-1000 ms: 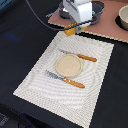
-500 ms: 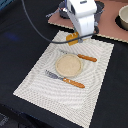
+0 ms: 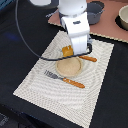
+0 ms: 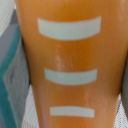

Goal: Interact with the objects in diverse but meaningful ways.

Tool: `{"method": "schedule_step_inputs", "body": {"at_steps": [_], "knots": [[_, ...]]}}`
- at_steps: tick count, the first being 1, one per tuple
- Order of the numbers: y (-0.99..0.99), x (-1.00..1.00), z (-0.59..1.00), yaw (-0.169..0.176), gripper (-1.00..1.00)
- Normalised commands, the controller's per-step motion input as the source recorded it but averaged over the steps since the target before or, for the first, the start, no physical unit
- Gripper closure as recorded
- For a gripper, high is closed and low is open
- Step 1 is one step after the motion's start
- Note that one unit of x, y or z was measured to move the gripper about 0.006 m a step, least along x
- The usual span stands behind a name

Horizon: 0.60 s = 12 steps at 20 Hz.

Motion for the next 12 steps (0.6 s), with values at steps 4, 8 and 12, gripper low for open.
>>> {"method": "schedule_step_inputs", "body": {"at_steps": [4, 8, 12], "knots": [[-0.05, 0.52, 0.22, -0.027, 1.0], [-0.11, 0.53, 0.19, -0.022, 1.0], [-0.13, 0.43, 0.1, -0.005, 1.0]]}}
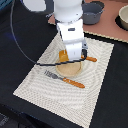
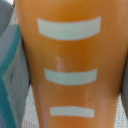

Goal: Interact with the objects in diverse but meaningful ways.

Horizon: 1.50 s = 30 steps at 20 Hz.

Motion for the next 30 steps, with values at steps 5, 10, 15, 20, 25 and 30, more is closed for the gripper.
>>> {"method": "schedule_step_inputs", "body": {"at_steps": [5, 10, 15, 20, 25, 30], "knots": [[-0.22, 0.42, 0.0, -0.002, 1.0], [-0.19, 0.38, 0.0, -0.008, 1.0], [-0.17, 0.38, 0.0, -0.014, 1.0], [-0.01, 0.5, 0.14, -0.024, -1.0], [0.0, 0.51, 0.29, -0.039, -1.0], [0.0, 0.59, 0.72, -0.054, -1.0]]}}
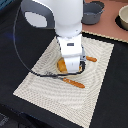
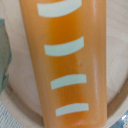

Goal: Interact with the objects in diverse but meaningful ways.

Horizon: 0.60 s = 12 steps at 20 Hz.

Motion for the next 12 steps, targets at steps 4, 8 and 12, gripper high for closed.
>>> {"method": "schedule_step_inputs", "body": {"at_steps": [4, 8, 12], "knots": [[0.0, 0.4, 1.0, -0.063, -1.0], [0.0, 0.33, 1.0, -0.073, -1.0], [0.0, 0.11, 0.84, -0.058, -1.0]]}}
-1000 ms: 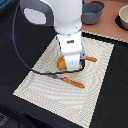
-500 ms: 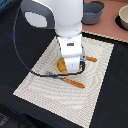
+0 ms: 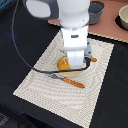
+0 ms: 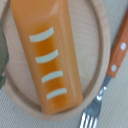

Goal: Interact with the objects in diverse but meaningful ways.

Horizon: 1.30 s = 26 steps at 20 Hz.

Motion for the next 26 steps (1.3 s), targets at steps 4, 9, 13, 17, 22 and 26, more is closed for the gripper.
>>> {"method": "schedule_step_inputs", "body": {"at_steps": [4, 9, 13, 17, 22, 26], "knots": [[0.0, 0.01, 0.65, -0.043, -1.0], [0.0, -0.03, 0.29, -0.033, -1.0], [0.03, -0.44, -0.08, -0.033, -1.0], [0.04, -0.77, -0.21, -0.046, -1.0], [0.0, -0.58, -0.04, -0.071, -1.0], [0.0, -0.38, 0.0, -0.082, -1.0]]}}
